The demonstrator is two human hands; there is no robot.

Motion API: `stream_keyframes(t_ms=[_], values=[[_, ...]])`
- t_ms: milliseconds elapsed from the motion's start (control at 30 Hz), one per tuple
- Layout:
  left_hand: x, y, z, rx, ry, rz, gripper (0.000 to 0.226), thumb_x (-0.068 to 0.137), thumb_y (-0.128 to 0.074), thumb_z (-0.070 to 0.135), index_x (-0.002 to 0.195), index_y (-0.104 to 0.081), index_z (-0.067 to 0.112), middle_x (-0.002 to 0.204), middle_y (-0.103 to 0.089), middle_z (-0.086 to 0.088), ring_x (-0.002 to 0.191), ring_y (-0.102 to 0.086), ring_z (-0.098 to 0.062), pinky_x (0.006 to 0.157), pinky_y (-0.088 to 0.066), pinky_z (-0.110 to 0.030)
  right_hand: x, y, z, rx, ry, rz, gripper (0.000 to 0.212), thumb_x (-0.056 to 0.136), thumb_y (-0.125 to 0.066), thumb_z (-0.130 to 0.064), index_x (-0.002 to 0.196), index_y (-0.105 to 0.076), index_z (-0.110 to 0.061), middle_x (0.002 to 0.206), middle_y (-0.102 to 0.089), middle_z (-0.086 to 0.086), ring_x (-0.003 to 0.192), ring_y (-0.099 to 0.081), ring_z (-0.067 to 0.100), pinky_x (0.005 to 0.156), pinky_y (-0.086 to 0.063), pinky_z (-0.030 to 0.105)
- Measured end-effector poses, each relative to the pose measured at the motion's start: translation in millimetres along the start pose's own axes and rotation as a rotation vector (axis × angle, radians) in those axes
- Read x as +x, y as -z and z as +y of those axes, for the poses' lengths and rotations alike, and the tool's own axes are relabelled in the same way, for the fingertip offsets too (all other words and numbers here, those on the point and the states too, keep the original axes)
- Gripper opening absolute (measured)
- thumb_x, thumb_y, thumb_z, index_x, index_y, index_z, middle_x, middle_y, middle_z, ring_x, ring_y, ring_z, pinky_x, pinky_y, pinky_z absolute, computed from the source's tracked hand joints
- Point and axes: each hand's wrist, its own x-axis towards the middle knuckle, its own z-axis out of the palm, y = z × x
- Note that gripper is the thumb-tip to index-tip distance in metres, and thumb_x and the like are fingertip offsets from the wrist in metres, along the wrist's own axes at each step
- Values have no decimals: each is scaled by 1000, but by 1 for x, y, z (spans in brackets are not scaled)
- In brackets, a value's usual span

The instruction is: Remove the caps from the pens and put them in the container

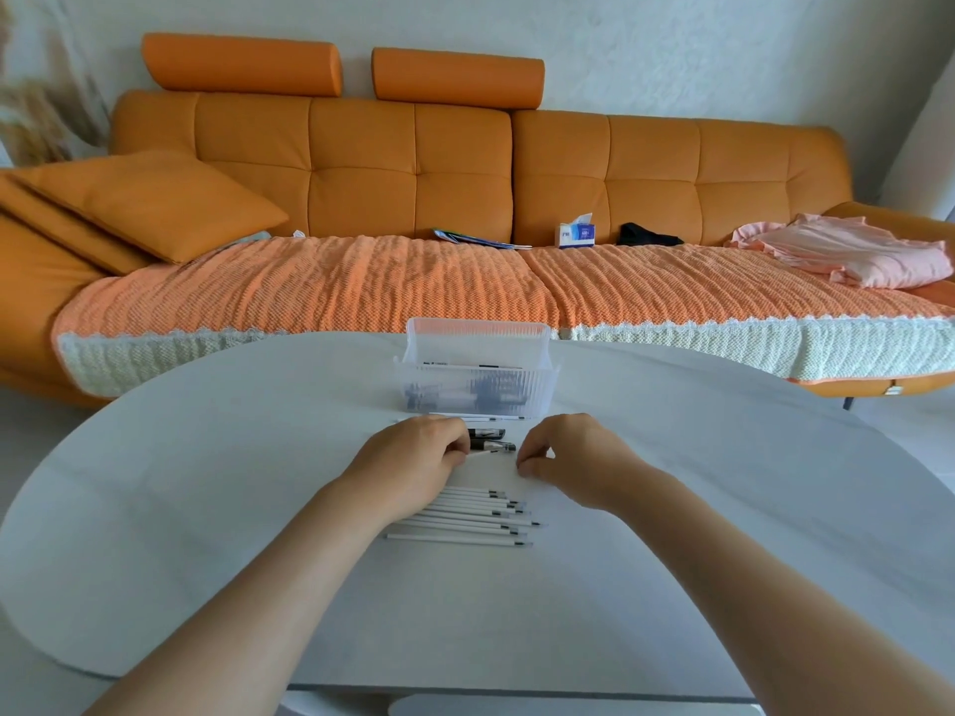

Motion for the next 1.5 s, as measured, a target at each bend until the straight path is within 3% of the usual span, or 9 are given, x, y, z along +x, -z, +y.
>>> stream_keyframes(t_ms=[200,367,467,567,733,900,1167,1433,1500], values=[[-2,2,0,-36,-13,-6,9,97,-50,27,90,-55,30,93,-56,16,85,-53,-8,71,-44,-28,0,-3,-1,138,54,85,8,90,-66,-23,84,-67,-29,93,-67,-12,56,-53,-7,52,-40,10],[-2,2,-2,-36,-18,-1,9,98,-50,26,91,-55,28,94,-58,14,86,-54,-10,75,-48,-32,2,-2,-1,187,44,120,10,85,-72,-16,83,-75,-26,87,-70,-9,60,-56,-9,54,-44,8],[-2,1,-3,-32,-18,3,9,97,-50,27,90,-54,30,93,-57,15,86,-54,-10,75,-48,-32,1,-3,-2,171,28,89,22,90,-62,-16,88,-76,-33,91,-68,-11,59,-56,0,53,-46,12],[-2,0,-4,-36,-19,5,8,98,-50,28,90,-54,30,94,-57,16,87,-54,-10,77,-48,-33,-1,-1,-5,197,-3,45,26,94,-56,-11,100,-77,-27,88,-65,-16,55,-56,-9,49,-40,6],[-1,-1,-3,-52,-26,6,8,98,-49,28,92,-54,31,94,-58,15,87,-55,-9,78,-49,-34,-4,7,-9,294,-76,38,12,92,-64,-10,93,-74,-17,52,-65,-8,36,-51,5,41,-41,19],[1,-2,-1,-98,-41,3,9,99,-48,25,92,-52,28,95,-56,15,87,-53,-7,79,-49,-34,-6,6,-11,487,-88,108,5,88,-71,-12,84,-71,-16,68,-69,3,43,-52,12,46,-43,24],[2,-4,3,-133,-16,1,10,101,-43,22,101,-52,26,109,-54,14,97,-53,-10,85,-47,-32,-7,11,-10,530,-119,116,16,90,-66,-9,87,-77,-21,54,-62,8,37,-45,15,45,-43,23],[3,-3,4,-147,-15,5,14,101,-43,21,105,-56,27,112,-55,14,99,-52,-8,87,-45,-30,-7,10,-8,434,-104,98,10,90,-70,-15,93,-76,-22,54,-66,3,36,-46,11,44,-43,19],[3,-2,5,-145,-27,9,14,101,-45,22,105,-58,26,110,-55,15,99,-52,-8,88,-45,-31,-7,10,-8,393,-93,72,10,90,-69,-14,93,-77,-20,48,-63,-10,33,-45,6,40,-39,15]])
